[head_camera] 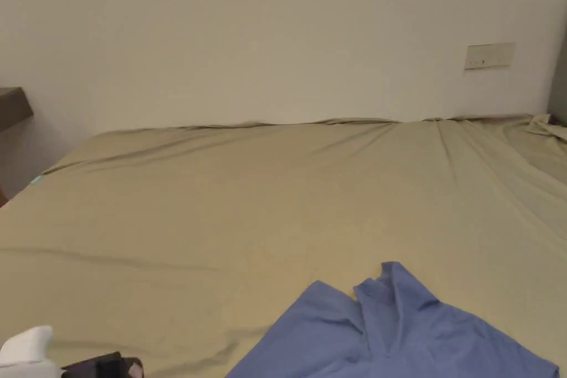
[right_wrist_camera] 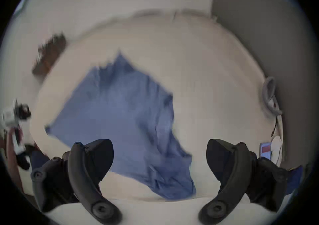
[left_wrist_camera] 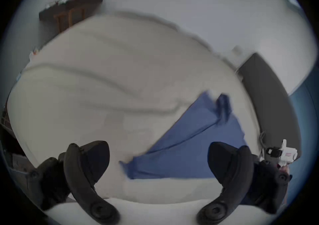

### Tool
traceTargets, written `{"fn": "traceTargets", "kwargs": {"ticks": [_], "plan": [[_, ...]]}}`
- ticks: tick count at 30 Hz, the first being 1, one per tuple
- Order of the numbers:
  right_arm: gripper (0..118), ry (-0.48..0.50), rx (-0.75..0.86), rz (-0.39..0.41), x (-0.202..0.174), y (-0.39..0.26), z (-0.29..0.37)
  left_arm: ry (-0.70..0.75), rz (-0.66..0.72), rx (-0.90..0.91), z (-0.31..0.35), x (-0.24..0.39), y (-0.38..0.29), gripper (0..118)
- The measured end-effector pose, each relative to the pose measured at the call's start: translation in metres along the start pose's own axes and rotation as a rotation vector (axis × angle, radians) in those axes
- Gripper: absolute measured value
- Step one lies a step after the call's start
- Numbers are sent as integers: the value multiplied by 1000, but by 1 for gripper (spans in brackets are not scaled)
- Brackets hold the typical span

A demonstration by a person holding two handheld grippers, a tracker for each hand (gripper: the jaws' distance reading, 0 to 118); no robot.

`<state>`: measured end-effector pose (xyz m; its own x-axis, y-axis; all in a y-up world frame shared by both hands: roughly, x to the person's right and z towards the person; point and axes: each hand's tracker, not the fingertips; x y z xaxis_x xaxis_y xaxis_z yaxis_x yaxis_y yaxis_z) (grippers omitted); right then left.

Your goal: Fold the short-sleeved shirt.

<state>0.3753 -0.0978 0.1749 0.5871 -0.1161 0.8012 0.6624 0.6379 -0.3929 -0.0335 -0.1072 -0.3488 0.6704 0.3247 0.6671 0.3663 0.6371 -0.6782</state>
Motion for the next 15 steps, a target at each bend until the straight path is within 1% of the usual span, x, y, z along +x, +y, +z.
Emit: {"fn": "traceTargets", "kwargs": {"ticks": [1,2,3,4,5,6,7,8,9,10,11,12,14,15], "plan": [[113,11,76,5,-7,5,13,8,-35,42,4,13,0,118],[112,2,156,4,-16,9,25,36,-85,78,13,24,-5,118],[109,-16,201,-2,-28,8,35,69,-130,70,17,35,-14,118],[96,-8,239,6,-42,3,41,102,-171,44,18,44,-26,118],[70,2,270,21,-51,-3,44,150,-170,26,12,43,-38,116],[31,17,292,51,-64,-13,45,163,-143,54,11,46,-58,93],[6,14,302,71,-74,-22,40,136,-125,95,11,48,-75,14],[6,7,291,68,-83,-30,34,128,-96,95,8,49,-87,0],[5,4,296,66,-92,-41,32,158,-51,65,5,60,-103,0],[5,24,293,85,-98,-46,31,212,-41,43,0,59,-111,0],[5,74,270,113,-105,-51,30,192,-61,-17,-10,56,-116,0],[5,94,250,125,-109,-51,25,177,-61,-59,-18,52,-120,0],[5,108,239,156,-116,-54,23,218,-56,-74,-31,42,-115,0],[5,112,236,172,-118,-55,22,262,-55,-72,-39,36,-114,0]]}}
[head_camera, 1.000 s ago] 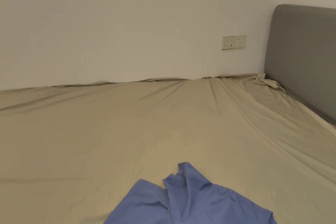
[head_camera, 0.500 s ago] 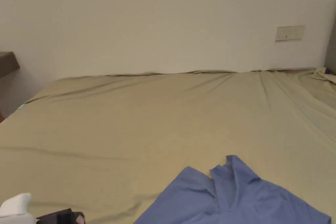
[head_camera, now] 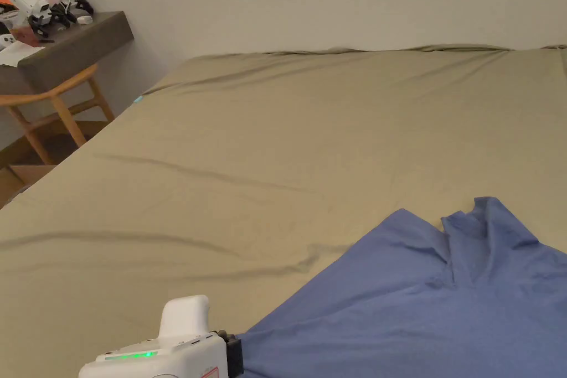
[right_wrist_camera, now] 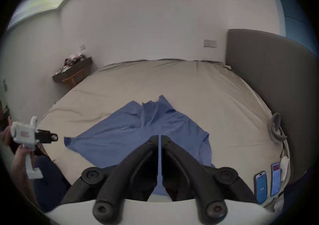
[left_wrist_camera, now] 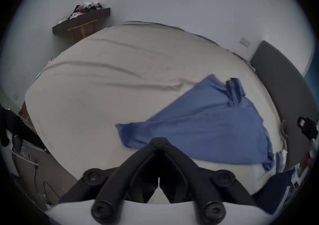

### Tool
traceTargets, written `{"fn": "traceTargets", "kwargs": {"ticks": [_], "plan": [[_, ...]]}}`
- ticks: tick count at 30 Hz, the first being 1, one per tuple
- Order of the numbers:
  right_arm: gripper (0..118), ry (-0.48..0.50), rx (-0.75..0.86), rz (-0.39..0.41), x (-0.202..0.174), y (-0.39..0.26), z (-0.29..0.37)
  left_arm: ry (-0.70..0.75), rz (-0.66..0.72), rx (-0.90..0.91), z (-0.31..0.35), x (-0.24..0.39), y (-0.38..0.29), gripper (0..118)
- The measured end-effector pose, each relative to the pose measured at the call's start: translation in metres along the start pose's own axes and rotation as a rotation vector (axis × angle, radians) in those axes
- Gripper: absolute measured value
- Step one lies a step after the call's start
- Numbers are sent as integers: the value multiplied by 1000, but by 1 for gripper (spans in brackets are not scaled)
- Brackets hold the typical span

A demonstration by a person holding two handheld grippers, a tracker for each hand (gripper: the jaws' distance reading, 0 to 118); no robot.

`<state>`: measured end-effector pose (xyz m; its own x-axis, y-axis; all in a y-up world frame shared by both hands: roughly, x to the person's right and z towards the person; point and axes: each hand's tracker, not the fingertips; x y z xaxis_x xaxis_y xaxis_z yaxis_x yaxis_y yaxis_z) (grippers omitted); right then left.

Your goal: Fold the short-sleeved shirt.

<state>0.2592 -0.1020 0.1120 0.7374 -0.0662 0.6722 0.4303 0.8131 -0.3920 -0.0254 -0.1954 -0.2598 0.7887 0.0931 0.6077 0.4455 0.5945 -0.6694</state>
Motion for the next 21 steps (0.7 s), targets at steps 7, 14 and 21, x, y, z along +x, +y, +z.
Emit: {"fn": "traceTargets", "kwargs": {"ticks": [7,14,21], "plan": [[5,-2,-5,-23,14,4,-3,7,237,-228,-100,-34,11,117],[5,-76,-55,-22,37,5,-15,101,73,-250,-127,-10,9,97],[5,-96,-101,-42,61,9,-55,-76,100,-130,-87,-7,14,5]]}}
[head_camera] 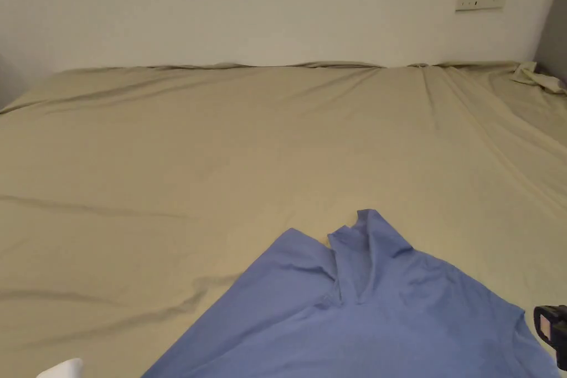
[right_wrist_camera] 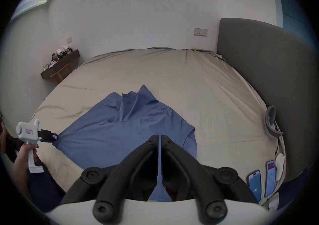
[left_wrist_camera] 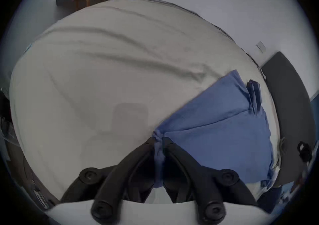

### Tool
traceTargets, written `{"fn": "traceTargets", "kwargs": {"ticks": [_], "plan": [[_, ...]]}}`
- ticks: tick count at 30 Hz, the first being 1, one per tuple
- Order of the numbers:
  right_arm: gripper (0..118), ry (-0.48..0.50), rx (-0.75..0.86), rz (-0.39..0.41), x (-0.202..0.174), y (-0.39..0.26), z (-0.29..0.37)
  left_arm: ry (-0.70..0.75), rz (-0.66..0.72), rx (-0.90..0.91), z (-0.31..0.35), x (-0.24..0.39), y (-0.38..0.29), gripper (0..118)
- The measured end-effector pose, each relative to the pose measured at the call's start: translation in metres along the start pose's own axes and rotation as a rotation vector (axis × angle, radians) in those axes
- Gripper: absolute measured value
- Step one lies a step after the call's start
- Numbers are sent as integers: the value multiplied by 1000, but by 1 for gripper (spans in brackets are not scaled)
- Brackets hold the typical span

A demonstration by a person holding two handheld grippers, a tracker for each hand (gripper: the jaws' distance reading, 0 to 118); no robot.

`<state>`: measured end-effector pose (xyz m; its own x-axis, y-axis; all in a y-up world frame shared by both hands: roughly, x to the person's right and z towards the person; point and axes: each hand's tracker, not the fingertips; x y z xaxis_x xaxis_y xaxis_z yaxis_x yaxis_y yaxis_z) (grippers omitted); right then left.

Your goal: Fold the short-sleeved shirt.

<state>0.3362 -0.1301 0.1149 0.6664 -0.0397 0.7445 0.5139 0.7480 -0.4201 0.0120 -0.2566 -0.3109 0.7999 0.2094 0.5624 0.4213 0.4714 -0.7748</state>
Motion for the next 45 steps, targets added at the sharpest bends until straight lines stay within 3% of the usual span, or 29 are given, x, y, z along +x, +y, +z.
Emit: {"fn": "traceTargets", "kwargs": {"ticks": [3,4,6,7,8,9,16,19,20,21,22,23,24,26,27,30,33,35,39,43,45], "plan": [[5,7,-6,22,17,15,-36,-35,-7,29,10,-2,8,5],[18,18,-2,40,25,20,-51,-64,10,22,12,-3,10,5],[101,2,-30,44,41,38,-89,-65,-2,28,21,2,12,5],[115,-9,-88,21,50,46,-111,-64,-8,29,24,4,13,5],[115,-10,-198,-17,58,53,-139,-67,-22,35,27,6,14,5],[117,27,-173,-49,68,55,-157,-69,-33,39,29,9,16,5],[116,-29,-460,-71,84,38,-266,-70,-35,14,31,25,12,5],[105,-30,-547,1,71,22,-281,-73,-29,-6,28,27,14,5],[101,-57,-433,30,66,25,-268,-70,-29,-9,28,28,14,5],[90,-59,-443,60,60,28,-264,-66,-31,-11,27,26,17,5],[60,-6,-442,56,56,30,-259,-66,-31,-12,27,27,17,5],[20,14,-425,49,51,31,-252,-65,-31,-11,27,29,17,5],[4,20,-398,66,41,27,-243,-66,-31,-12,27,30,16,5],[4,-2,-384,155,27,17,-230,-71,-33,-12,28,30,18,5],[4,51,-379,166,24,12,-224,-76,-32,-11,29,31,17,5],[4,47,-222,106,22,13,-182,-117,-8,1,36,29,18,5],[4,118,20,13,30,41,-112,-194,0,40,52,28,28,5],[4,165,101,-9,34,64,-67,-271,50,58,68,26,44,5],[4,65,353,122,32,122,33,-416,53,198,112,37,98,5],[4,-39,490,157,35,173,103,-514,34,352,158,65,155,5],[4,-175,545,240,33,195,128,-530,63,459,185,77,181,5]]}}
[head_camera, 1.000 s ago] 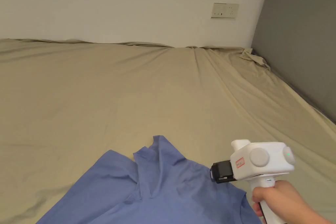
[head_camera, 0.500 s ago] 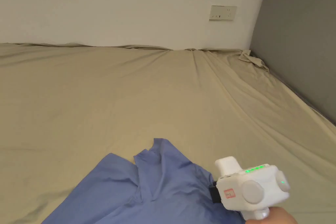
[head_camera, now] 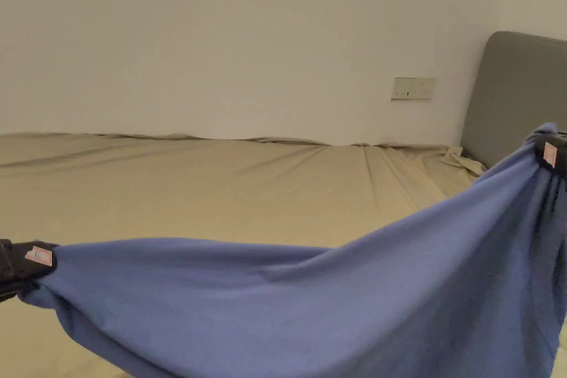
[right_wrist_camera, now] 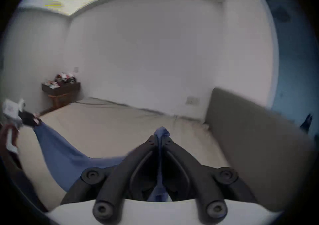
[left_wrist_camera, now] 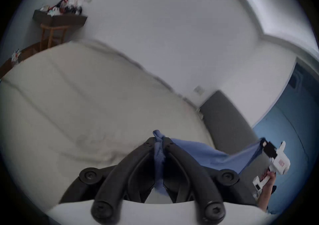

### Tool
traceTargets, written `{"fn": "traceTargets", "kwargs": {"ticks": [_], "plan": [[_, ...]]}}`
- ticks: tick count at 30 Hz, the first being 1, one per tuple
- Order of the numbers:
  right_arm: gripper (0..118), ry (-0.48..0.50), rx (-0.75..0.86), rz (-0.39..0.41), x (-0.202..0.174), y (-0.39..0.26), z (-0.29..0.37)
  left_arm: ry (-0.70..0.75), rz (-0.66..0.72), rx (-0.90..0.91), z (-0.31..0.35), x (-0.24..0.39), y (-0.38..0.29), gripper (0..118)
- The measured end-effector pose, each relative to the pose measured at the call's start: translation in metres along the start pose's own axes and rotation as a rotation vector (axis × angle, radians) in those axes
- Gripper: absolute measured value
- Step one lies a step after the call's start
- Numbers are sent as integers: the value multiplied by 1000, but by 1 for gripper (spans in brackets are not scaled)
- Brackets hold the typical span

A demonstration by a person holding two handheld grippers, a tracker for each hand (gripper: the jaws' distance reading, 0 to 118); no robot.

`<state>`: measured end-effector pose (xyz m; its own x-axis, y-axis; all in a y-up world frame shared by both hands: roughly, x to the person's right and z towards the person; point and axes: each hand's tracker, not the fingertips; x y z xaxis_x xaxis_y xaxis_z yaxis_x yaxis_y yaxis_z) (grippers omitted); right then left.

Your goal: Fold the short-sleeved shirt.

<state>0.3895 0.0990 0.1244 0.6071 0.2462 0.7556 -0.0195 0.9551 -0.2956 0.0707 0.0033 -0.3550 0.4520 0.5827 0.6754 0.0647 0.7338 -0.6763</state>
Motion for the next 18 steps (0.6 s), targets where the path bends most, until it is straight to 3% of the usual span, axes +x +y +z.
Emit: {"fn": "traceTargets", "kwargs": {"ticks": [4,8,12,18], "plan": [[4,-33,26,-17,21,44,2,-11,-25,162,9,40,56,5],[4,-88,46,-43,41,85,-22,42,-135,220,-5,77,110,5],[4,-73,33,-104,55,129,-56,54,-104,238,-18,100,159,5],[4,-9,-43,-166,66,177,-110,160,-173,238,-36,124,208,5]]}}
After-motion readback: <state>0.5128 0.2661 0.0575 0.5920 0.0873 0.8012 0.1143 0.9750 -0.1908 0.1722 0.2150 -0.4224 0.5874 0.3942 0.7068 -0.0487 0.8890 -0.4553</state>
